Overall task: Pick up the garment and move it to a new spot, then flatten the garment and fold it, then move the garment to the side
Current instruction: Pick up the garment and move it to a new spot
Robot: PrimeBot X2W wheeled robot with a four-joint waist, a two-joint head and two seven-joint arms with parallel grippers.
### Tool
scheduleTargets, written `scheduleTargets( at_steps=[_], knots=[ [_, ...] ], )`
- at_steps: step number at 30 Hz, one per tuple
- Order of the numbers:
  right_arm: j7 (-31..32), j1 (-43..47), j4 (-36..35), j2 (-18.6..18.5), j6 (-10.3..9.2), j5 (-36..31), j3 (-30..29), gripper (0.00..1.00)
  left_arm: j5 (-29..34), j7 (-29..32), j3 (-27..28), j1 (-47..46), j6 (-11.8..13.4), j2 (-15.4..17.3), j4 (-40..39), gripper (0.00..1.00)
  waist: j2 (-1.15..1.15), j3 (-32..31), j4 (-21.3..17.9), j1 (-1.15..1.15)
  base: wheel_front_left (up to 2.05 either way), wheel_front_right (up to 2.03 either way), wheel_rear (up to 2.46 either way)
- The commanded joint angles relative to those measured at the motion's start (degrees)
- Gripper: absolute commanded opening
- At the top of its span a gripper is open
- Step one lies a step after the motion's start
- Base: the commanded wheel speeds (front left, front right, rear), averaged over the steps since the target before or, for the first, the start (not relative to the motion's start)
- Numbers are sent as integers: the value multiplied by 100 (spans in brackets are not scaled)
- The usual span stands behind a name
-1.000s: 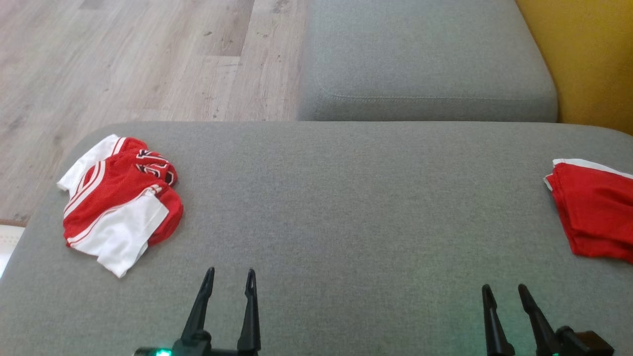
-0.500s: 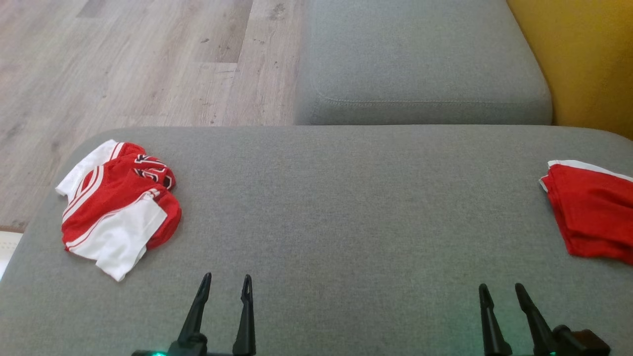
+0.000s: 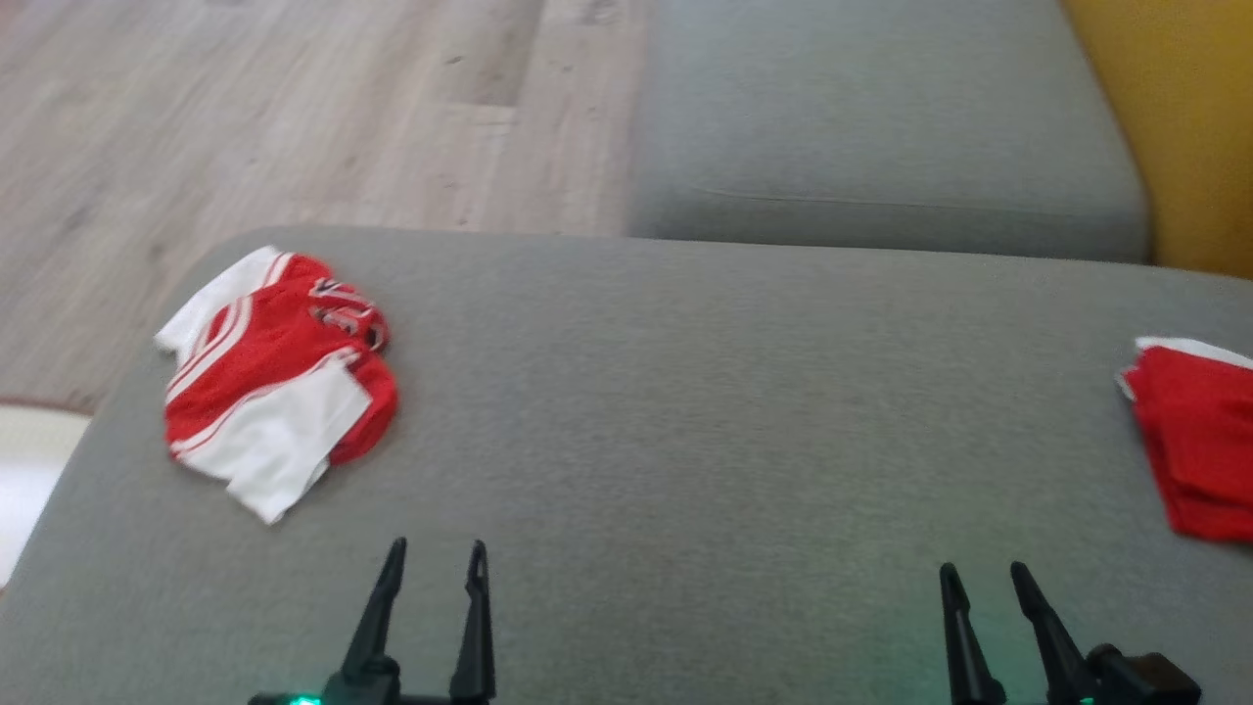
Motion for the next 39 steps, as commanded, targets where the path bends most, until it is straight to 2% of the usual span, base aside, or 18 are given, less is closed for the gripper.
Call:
scheduleTargets(
  at_steps=[1,11,22,24,28,32,36,39],
  knots=[
    [-62,-315,-170,-43,-5,29,164,100,36,-55,237,-352,45,-15,-184,100,0,76,278,0,0,0,0],
    [-62,-520,-166,-43,-5,9,248,100,76,-55,498,-417,97,-15,-260,100,0,344,1423,0,0,0,0],
    [-62,-763,2,-100,-5,-163,379,100,-4,-55,839,-343,263,-15,-479,100,0,634,1781,0,0,0,0],
    [-62,-747,-10,-144,-5,-168,369,100,78,-55,919,-425,188,17,-467,100,0,686,1839,0,0,0,0],
    [-62,-649,-102,-317,-5,-212,365,100,279,-55,1095,-1015,-71,325,-427,100,0,916,1978,0,0,0,0],
    [-62,-844,-314,-761,-5,-303,499,100,238,-55,1380,-2058,-302,609,-195,100,0,1577,1834,0,0,0,0],
    [-62,-1158,-508,-1242,-5,-294,635,100,43,-28,1528,-3315,-621,859,637,100,0,2189,1644,0,0,0,0],
    [-62,-1420,-662,-1594,-5,-280,727,100,-212,349,1600,-4357,-874,958,1496,100,0,2623,1524,0,0,0,0]
  ],
)
